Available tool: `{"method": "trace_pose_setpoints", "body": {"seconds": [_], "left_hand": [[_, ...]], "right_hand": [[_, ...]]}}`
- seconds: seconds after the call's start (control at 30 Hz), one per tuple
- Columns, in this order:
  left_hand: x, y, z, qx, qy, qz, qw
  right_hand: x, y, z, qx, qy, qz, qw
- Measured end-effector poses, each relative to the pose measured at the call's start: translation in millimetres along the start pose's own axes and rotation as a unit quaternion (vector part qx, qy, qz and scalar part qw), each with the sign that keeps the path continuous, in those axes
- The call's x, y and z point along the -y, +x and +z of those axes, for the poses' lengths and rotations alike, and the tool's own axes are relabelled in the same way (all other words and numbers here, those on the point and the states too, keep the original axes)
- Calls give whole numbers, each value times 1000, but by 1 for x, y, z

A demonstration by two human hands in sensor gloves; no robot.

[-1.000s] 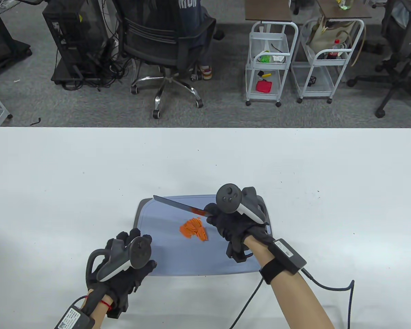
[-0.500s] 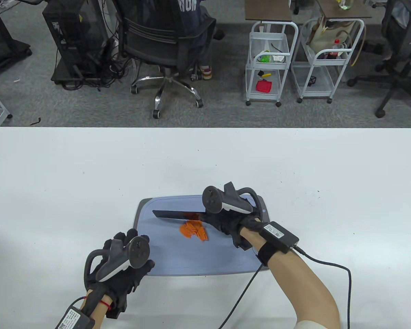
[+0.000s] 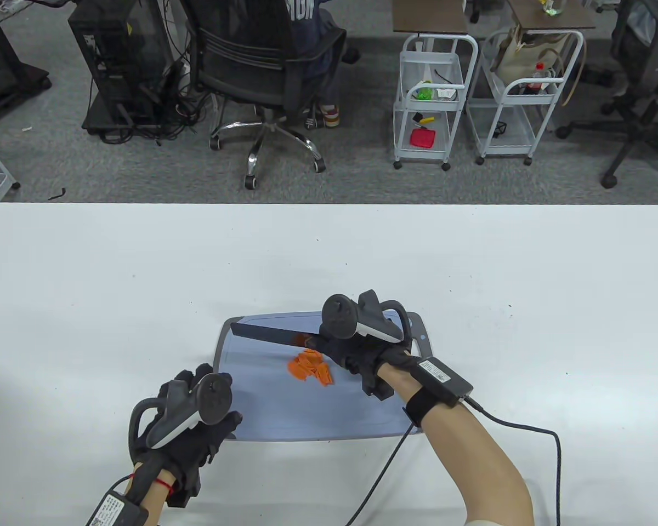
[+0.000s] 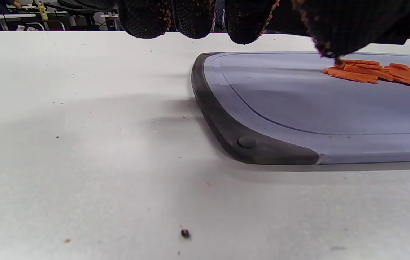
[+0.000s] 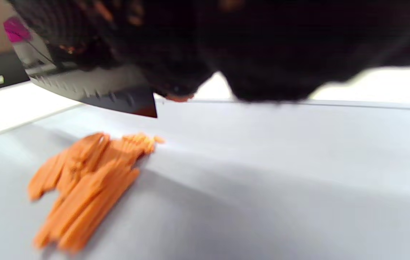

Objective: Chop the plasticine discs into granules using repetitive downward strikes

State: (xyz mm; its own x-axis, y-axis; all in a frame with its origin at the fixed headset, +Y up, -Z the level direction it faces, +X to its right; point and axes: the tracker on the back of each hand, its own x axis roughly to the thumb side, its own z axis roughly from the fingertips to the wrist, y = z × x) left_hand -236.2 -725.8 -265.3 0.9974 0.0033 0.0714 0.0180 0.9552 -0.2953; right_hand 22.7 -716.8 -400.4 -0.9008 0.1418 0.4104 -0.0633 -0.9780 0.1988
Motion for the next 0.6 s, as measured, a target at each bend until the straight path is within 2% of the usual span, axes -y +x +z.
{"method": "trace_pose_setpoints", "body": {"seconds": [0.1, 0.13, 0.17, 0.2, 0.27, 0.4, 0.5, 0.6], "left_hand": [[1, 4, 2, 5, -3, -8, 1000], [1, 5, 2, 6, -4, -9, 1000], [1, 5, 2, 6, -5, -10, 1000], [1, 6, 1, 6, -4, -10, 1000], [-1, 5, 0, 4, -3, -5, 1000], [0, 3, 1, 4, -4, -1, 1000], [0, 2, 2, 5, -1, -4, 1000], [0, 3, 1, 6, 1, -6, 1000]], "right_hand": [[-14, 8, -7, -8, 16, 73, 997], [-19, 7, -8, -4, 11, 38, 999], [-24, 9, -11, -3, 29, 17, 999], [-25, 9, -11, 3, 16, 24, 1000], [-29, 8, -13, -2, -1, -13, 1000], [-27, -2, -13, -14, 15, -49, 999], [-18, -5, -5, -12, -14, -75, 997], [-1, -3, 5, -1, -19, -19, 1000]]}}
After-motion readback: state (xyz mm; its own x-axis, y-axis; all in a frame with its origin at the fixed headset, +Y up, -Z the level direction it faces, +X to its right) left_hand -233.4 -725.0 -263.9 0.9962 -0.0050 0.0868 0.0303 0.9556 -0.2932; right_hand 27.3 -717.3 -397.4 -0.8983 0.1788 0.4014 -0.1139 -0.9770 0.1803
